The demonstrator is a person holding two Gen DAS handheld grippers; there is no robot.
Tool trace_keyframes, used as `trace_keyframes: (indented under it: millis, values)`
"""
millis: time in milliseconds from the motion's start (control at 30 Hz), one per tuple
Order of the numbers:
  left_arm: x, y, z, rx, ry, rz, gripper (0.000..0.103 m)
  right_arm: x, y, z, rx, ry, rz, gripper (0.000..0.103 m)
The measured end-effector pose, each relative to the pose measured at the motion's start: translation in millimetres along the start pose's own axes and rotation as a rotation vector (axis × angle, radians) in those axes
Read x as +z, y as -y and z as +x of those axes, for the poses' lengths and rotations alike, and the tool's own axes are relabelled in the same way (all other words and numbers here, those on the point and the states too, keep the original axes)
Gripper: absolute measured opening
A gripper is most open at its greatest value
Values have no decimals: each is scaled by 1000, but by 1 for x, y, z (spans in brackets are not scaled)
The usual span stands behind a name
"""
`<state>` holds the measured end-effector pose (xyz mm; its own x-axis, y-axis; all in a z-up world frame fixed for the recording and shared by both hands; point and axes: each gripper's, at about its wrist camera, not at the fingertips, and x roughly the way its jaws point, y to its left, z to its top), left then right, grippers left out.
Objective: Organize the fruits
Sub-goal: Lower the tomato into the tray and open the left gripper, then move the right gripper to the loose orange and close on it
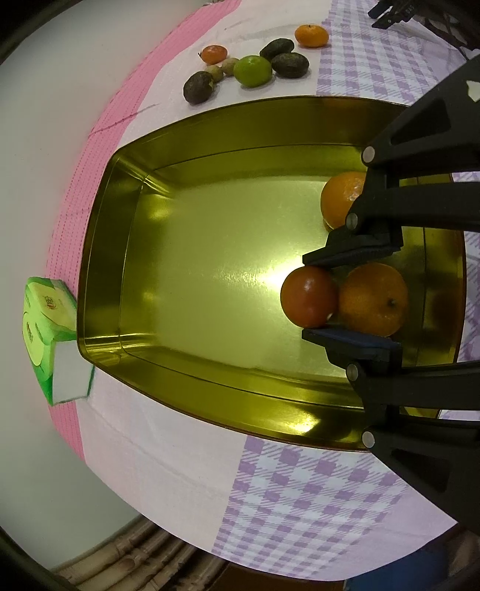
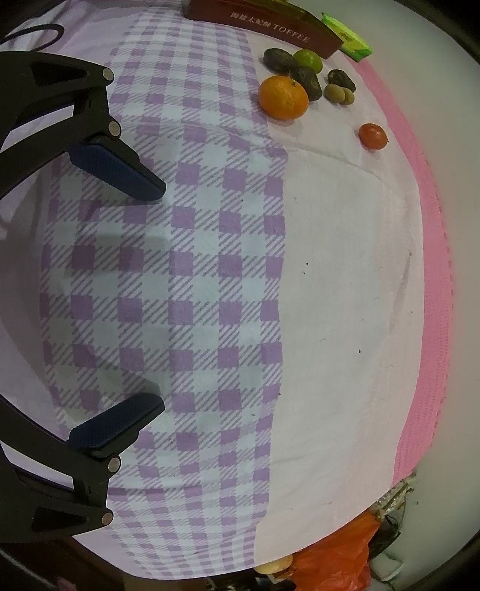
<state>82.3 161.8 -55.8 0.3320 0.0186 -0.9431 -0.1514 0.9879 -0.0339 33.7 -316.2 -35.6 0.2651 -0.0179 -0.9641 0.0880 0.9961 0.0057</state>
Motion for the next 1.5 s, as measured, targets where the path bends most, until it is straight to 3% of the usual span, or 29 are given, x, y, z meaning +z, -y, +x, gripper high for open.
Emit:
trace_keyframes:
  millis: [167, 333, 600, 733, 800, 967, 1333, 1500]
  values:
    - [0, 1, 0, 6, -5, -2, 30, 4, -7, -10, -9, 32, -28, 102]
    - [-1, 1, -5, -10, 6, -12, 34, 10, -30, -33, 37, 109, -86, 102]
    - [3, 0, -25, -9, 61, -12, 55, 18, -88, -48, 94, 166, -192, 101]
    - [4, 0, -35, -6, 81, -8, 60, 26, -109, -44, 99, 162, -230, 100]
    - [3, 1, -42, 1, 101, -3, 63, 32, -117, -39, 99, 155, -251, 94]
    - [2, 0, -66, -18, 179, 13, 78, 41, -131, -28, 106, 135, -258, 90]
    - [3, 6, -74, 12, 199, 19, 87, 58, -148, -2, 86, 97, -258, 83]
    - [3, 4, -78, 23, 210, 12, 88, 61, -149, 8, 95, 70, -239, 68]
